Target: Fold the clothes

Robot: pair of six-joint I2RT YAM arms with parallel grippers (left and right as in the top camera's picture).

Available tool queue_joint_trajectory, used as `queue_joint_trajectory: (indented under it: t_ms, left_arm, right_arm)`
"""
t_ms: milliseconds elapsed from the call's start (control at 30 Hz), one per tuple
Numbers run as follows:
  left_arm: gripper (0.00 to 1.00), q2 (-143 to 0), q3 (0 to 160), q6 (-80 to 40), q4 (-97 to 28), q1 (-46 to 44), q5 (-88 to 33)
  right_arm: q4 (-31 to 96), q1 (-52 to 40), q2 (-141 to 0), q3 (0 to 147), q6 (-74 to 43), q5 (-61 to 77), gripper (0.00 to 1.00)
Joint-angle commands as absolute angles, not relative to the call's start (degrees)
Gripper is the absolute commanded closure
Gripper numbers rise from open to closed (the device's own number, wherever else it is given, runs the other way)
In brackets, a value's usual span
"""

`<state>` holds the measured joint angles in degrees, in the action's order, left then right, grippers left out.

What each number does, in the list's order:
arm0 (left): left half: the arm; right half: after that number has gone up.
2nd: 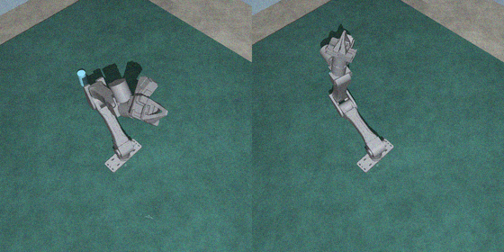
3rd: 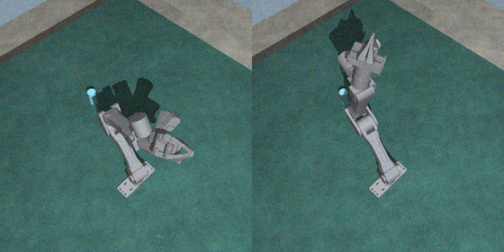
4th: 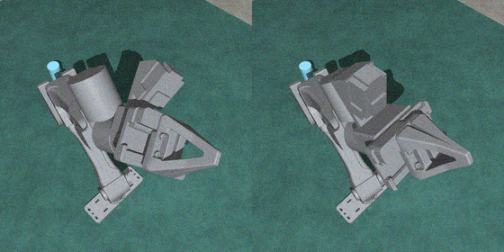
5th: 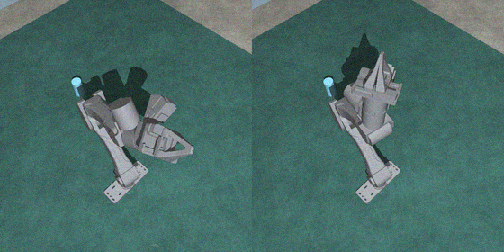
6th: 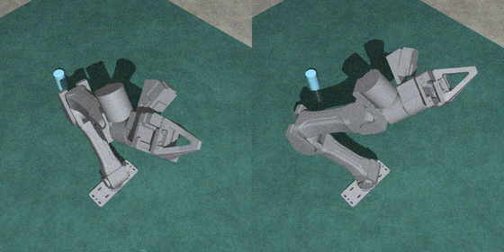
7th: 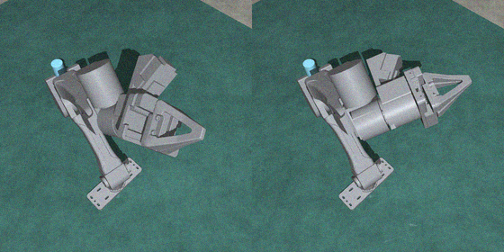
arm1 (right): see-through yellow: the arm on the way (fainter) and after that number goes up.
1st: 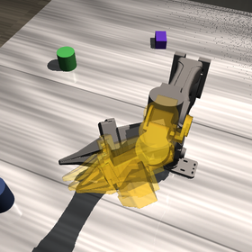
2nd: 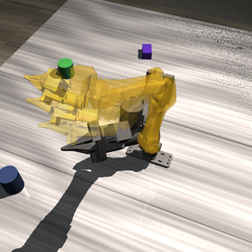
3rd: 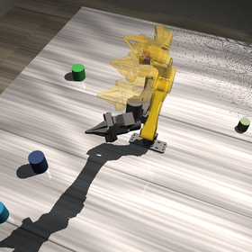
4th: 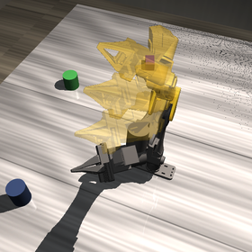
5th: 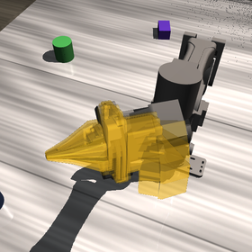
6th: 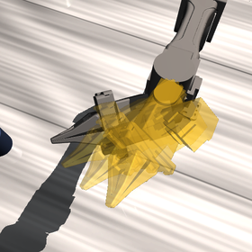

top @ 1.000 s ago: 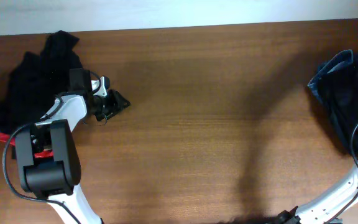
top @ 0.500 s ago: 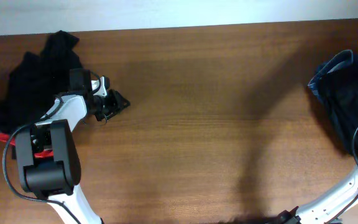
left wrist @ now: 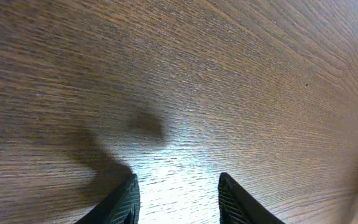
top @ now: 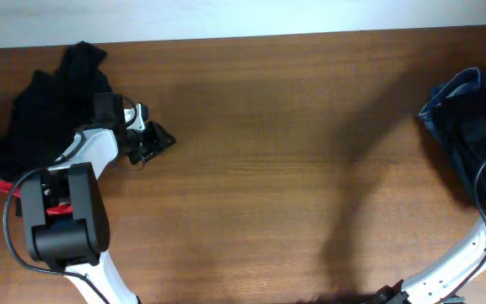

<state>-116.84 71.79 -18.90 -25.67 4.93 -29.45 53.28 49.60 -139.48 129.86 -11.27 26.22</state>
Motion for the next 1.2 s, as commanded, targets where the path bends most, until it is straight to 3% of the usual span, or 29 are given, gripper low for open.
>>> queue_joint_trajectory:
  t_ms: [0,133,200,300,533,900,1167]
  left_arm:
    - [0.57,-118.2,70.6,-19.0,-26.5,5.3,-22.9]
    - [0.41,-118.2,70.6,-19.0,-26.0,5.3,-22.6]
    - [0.26,-118.2,70.6,-19.0,-25.5,5.3,-21.8]
    - [0.01,-118.2,70.6,-19.0,-24.2,5.3,-19.8]
    - [0.01,-118.2,70.6,-19.0,-24.0,5.3,-19.7]
    - [0.01,-118.2,70.6,-19.0,-24.0,5.3,-19.7]
    - [0.01,-118.2,70.6,-19.0,-24.0,5.3,-19.7]
  right_arm:
    - [56.3,49.9,-139.8,137.8,-11.2,26.8,0.21]
    - [63.2,49.8,-139.0,150.1,-11.4,28.2,0.12]
    - [67.1,49.5,-138.6,157.2,-11.4,28.3,0.02]
    - [73.9,48.4,-137.9,169.1,-11.4,28.6,0.01]
    - [82.2,43.0,-135.0,180.0,-11.4,34.4,0.01]
    - [96.9,16.7,-130.4,180.0,-6.2,35.6,0.01]
    - [97.3,-2.0,-130.5,180.0,-6.4,35.3,0.01]
